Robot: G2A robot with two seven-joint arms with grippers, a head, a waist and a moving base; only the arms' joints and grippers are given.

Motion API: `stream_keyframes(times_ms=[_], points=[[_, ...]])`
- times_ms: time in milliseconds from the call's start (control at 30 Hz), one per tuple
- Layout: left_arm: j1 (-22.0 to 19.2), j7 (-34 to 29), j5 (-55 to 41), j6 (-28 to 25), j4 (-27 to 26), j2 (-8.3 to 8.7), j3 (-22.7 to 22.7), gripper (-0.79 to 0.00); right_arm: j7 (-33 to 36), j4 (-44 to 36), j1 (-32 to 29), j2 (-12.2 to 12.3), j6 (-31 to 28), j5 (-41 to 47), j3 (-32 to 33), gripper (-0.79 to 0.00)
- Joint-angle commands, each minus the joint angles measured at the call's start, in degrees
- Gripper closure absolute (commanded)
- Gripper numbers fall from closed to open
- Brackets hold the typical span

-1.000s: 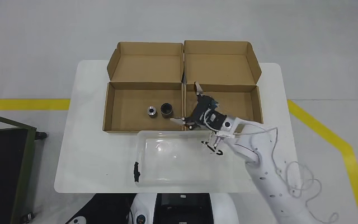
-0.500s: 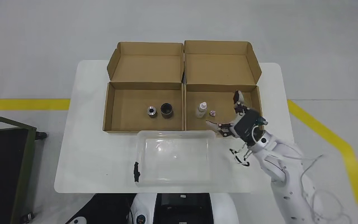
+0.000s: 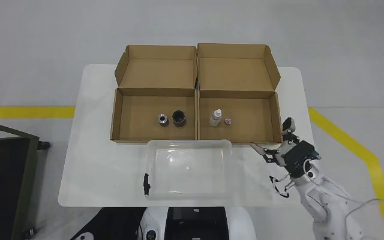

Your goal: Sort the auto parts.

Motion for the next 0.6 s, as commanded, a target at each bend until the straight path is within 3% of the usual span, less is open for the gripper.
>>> stream_keyframes(times_ms=[0, 300, 567], points=[[0.0, 0.0, 0.0, 0.0, 0.0, 0.0, 0.0, -0.785, -1.73, -0.48, -2.06, 0.11, 0.51, -0.48, 1.56, -0.785], [0.0, 0.0, 0.0, 0.0, 0.0, 0.0, 0.0, -0.785, -6.75, -2.52, -9.58, 0.29, 3.85, -2.44, 5.94, -0.785], [0.0, 0.0, 0.0, 0.0, 0.0, 0.0, 0.0, -0.785, -7.55, -1.87, -11.0, 0.49, 3.42, -2.17, 7.6, -0.785]])
